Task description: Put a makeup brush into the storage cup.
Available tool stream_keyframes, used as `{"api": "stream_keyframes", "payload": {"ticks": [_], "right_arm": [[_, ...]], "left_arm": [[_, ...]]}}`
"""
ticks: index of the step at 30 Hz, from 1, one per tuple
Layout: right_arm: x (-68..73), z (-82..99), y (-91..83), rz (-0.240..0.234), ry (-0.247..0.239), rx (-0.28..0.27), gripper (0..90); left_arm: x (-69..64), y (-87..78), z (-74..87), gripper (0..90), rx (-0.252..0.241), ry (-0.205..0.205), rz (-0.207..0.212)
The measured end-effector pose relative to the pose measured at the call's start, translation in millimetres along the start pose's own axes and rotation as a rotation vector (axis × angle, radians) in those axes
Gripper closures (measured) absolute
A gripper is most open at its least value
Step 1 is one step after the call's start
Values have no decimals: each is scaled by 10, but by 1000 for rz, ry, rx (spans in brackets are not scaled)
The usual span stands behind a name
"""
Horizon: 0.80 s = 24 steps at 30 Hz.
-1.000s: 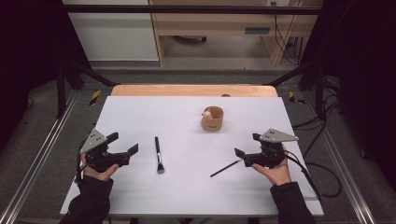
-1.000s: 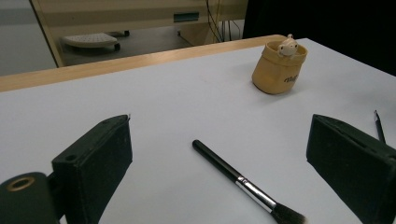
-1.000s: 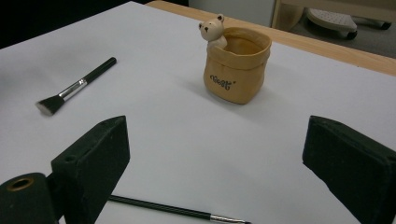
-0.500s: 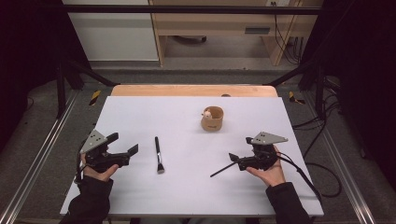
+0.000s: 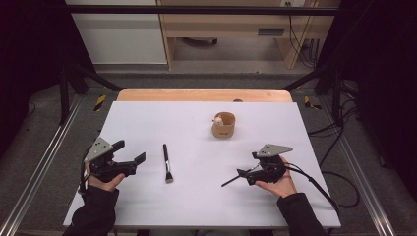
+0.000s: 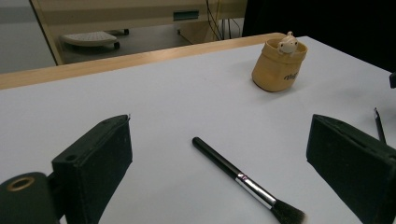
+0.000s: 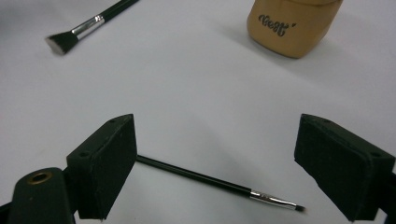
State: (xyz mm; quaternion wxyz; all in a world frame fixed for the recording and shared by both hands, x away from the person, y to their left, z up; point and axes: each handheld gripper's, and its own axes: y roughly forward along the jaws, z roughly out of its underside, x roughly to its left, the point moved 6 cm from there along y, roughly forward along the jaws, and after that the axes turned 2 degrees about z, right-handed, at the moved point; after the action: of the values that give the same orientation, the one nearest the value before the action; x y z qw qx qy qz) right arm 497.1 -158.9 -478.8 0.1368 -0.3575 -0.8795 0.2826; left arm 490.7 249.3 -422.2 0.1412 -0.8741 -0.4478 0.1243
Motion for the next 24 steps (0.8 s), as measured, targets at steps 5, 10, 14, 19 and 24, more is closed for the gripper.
{"api": "stream_keyframes", "payload": {"ticks": [5,10,14,19,24], "right_arm": [[5,61,55,-10,-8,35,129],[21,134,130,-23,-31,84,130],[39,178,176,-33,-45,114,135],[59,215,216,-40,-49,139,148],[65,263,276,-33,-70,162,160]], "left_arm": [[-6,4,2,60,1,2,2],[-8,9,4,60,2,2,2],[-20,12,4,60,4,7,5],[-29,17,5,60,6,10,8],[-39,31,10,60,10,13,10]]}}
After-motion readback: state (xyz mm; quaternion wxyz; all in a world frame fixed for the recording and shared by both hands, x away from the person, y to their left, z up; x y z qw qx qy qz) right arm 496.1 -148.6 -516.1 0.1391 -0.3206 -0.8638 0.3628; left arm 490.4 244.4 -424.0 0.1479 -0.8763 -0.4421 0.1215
